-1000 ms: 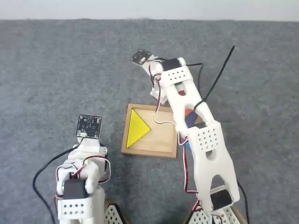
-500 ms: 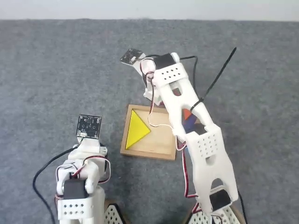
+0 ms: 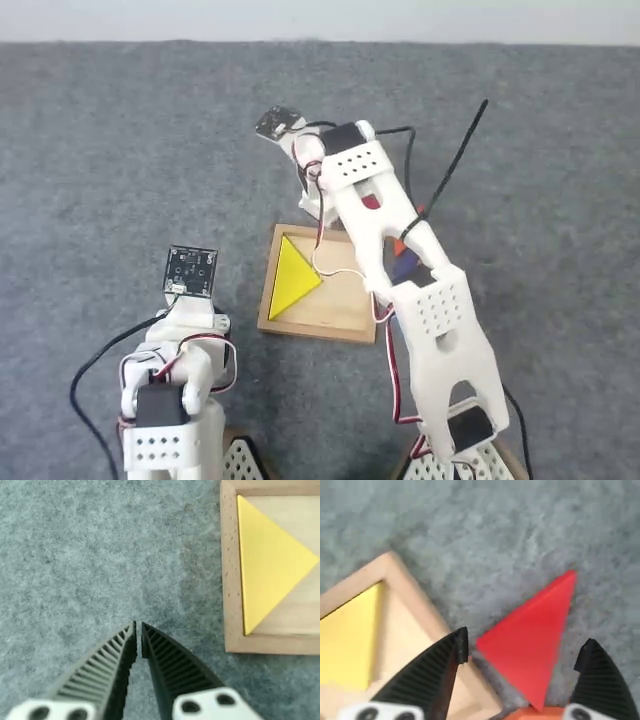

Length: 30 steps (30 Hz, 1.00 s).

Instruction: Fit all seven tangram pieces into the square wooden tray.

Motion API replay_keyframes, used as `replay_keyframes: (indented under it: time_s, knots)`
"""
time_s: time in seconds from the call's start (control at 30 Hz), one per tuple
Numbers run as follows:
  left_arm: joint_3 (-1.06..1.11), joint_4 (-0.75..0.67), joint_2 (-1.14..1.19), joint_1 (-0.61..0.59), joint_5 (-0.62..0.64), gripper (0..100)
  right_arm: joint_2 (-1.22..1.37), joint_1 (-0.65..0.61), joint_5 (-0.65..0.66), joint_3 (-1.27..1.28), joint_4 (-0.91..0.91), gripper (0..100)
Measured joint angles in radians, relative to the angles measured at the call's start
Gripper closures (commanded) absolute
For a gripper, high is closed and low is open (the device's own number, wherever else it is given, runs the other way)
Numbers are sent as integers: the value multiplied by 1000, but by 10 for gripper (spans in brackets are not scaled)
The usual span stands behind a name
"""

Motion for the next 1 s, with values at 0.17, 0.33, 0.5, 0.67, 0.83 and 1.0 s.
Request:
replay_keyframes:
  time_s: [0.17, 0.33, 0.5, 0.67, 0.83, 1.0]
  knots:
    - [0, 0, 0, 0, 0, 979, 40, 28, -3, 0, -11, 655]
    - [0, 0, 0, 0, 0, 979, 74, 48, -6, 0, -11, 671]
    - [0, 0, 0, 0, 0, 979, 81, 48, -5, -2, -11, 784]
    - [0, 0, 0, 0, 0, 979, 83, 55, -3, -2, -18, 819]
    - [0, 0, 0, 0, 0, 979, 83, 57, -3, -14, -20, 819]
    - [0, 0, 0, 0, 0, 979, 86, 57, -3, -91, 35, 812]
